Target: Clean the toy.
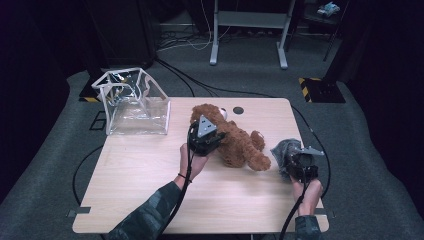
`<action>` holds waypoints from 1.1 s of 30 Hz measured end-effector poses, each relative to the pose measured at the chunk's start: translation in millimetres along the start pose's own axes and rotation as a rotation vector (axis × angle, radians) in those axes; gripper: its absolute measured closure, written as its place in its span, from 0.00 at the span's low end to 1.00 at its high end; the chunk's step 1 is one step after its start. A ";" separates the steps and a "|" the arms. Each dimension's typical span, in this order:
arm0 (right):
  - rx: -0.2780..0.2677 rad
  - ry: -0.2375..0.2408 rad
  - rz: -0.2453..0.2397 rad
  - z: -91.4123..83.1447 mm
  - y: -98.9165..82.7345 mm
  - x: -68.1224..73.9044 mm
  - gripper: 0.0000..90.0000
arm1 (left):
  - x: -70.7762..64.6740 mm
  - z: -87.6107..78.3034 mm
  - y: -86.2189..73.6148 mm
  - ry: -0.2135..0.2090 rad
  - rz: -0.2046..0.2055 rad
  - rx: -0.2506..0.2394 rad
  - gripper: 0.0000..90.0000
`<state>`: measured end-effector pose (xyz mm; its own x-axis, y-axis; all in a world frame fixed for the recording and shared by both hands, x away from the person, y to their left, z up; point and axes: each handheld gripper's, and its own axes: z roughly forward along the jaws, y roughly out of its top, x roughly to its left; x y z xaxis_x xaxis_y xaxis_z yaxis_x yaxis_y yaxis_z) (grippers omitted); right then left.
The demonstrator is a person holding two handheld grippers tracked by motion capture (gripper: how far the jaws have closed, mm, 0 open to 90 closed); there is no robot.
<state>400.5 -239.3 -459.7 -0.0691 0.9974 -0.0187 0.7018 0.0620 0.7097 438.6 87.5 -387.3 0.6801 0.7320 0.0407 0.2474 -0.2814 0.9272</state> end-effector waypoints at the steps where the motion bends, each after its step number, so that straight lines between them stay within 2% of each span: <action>1: -0.002 0.000 0.001 -0.3 0.2 -0.1 0.81 | -1.2 -1.7 1.7 -0.002 0.003 -0.005 0.87; 3: -0.003 0.001 0.002 -1.1 0.8 -0.1 0.81 | -3.2 -6.8 5.8 -0.007 0.021 -0.007 0.87; 6: -0.007 0.004 -0.012 -1.9 1.8 -0.2 0.81 | -8.7 -15.3 12.6 -0.013 0.025 -0.022 0.87; 10: -0.010 0.006 -0.007 -2.4 3.6 2.7 0.81 | -14.4 -27.1 24.3 -0.022 0.043 -0.052 0.87; 15: -0.015 0.008 -0.009 -3.1 5.5 3.1 0.81 | -19.6 -38.3 37.7 -0.045 0.037 -0.085 0.87; 18: -0.010 0.010 -0.011 -2.0 5.7 2.4 0.81 | -15.8 -30.5 38.2 -0.048 0.011 -0.078 0.87; 20: -0.006 0.012 -0.017 -1.2 5.2 2.4 0.81 | -11.9 -17.9 32.7 -0.042 -0.003 -0.040 0.87; 23: 0.003 0.013 -0.015 0.6 4.7 2.4 0.81 | -3.3 2.7 17.8 -0.039 -0.045 0.025 0.87; 25: 0.007 0.016 -0.006 1.4 4.6 4.1 0.81 | 0.3 10.5 8.9 -0.031 -0.052 0.052 0.87; 30: -0.005 0.024 -0.017 -0.3 5.3 6.7 0.81 | 6.9 14.1 1.3 -0.015 -0.068 0.065 0.86; 33: -0.039 0.038 -0.036 -11.4 11.4 13.4 0.81 | 10.2 13.5 2.1 -0.017 -0.069 0.074 0.86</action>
<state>399.5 -225.7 -443.9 -0.1212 0.9925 -0.0180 0.6706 0.0952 0.7357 455.4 86.0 -389.9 0.6713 0.7406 -0.0292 0.3439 -0.2764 0.8974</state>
